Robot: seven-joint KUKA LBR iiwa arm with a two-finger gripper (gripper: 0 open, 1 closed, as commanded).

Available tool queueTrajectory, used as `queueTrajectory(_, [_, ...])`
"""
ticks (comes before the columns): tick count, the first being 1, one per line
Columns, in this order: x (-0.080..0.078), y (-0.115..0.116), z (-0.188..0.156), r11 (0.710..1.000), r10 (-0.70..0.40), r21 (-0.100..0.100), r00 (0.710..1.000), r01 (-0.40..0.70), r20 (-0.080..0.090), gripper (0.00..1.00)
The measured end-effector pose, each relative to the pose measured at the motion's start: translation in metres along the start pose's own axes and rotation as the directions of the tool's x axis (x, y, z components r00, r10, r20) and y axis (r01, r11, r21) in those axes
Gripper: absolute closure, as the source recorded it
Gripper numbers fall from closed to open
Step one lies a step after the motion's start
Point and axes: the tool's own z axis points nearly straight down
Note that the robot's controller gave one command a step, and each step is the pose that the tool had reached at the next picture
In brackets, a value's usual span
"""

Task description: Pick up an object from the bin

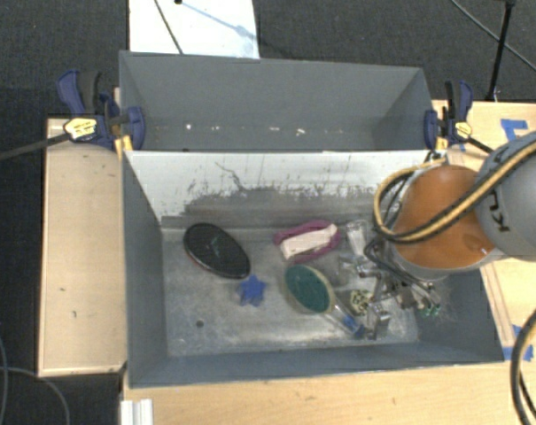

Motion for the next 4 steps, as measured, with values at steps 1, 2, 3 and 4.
queueTrajectory(1, [0.015,0.012,-0.001,1.0,-0.008,0.002,1.0,0.008,-0.001,0.0])
queueTrajectory(2, [0.023,0.01,-0.002,0.999,0.047,0.004,0.999,-0.047,0.003,0.0])
queueTrajectory(3, [0.026,0.011,0.0,0.999,0.042,0.002,0.999,-0.042,-0.003,1.0])
queueTrajectory(4, [0.01,0.016,-0.145,1.0,0.001,0.004,1.0,-0.001,0.004,1.0])
